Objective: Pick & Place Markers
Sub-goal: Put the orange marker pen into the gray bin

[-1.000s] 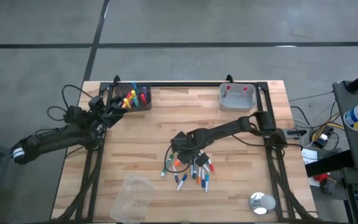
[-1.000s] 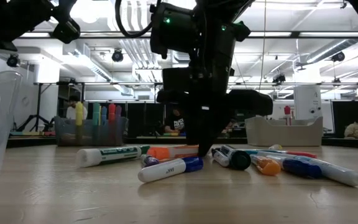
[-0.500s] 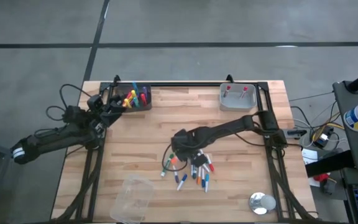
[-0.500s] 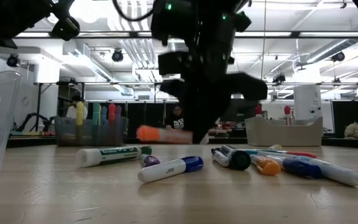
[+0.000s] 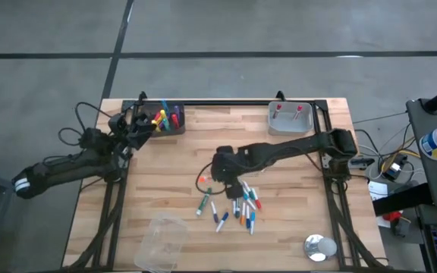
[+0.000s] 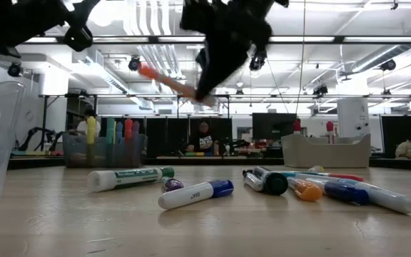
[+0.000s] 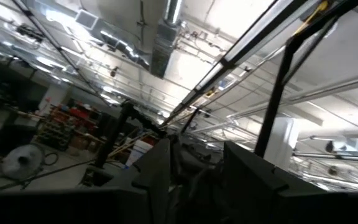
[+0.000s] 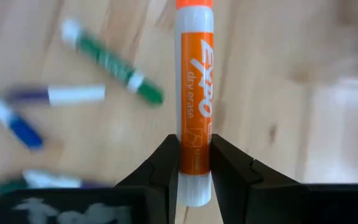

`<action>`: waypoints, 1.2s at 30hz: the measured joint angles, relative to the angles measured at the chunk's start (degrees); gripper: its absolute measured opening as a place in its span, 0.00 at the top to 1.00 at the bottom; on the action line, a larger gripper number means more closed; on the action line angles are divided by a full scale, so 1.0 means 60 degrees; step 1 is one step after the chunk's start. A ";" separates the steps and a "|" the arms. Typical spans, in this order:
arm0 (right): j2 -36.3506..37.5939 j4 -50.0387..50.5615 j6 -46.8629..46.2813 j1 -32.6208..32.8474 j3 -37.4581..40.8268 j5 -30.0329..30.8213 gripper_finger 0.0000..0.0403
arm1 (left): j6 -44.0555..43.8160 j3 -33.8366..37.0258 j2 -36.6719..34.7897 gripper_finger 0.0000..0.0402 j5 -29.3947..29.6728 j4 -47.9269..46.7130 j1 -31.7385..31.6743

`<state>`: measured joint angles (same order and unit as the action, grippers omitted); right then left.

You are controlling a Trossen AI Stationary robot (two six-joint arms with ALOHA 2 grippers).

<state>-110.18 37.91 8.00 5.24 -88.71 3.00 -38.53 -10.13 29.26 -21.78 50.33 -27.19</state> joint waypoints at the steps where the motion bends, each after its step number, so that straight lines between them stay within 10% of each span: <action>1: 0.0125 -0.0203 -0.0333 -0.0030 0.0000 -0.0002 0.83 | 0.0078 0.0000 0.0106 0.64 0.0080 0.0004 0.0011; 36: 0.1060 -0.3829 -0.1901 -0.0256 0.0109 -0.0067 0.83 | 0.2985 -0.0809 0.1788 0.64 0.0025 -0.0889 0.1619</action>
<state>-103.82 14.93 -3.41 3.70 -88.05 2.59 -20.62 -14.98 39.99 -21.63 44.99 -17.47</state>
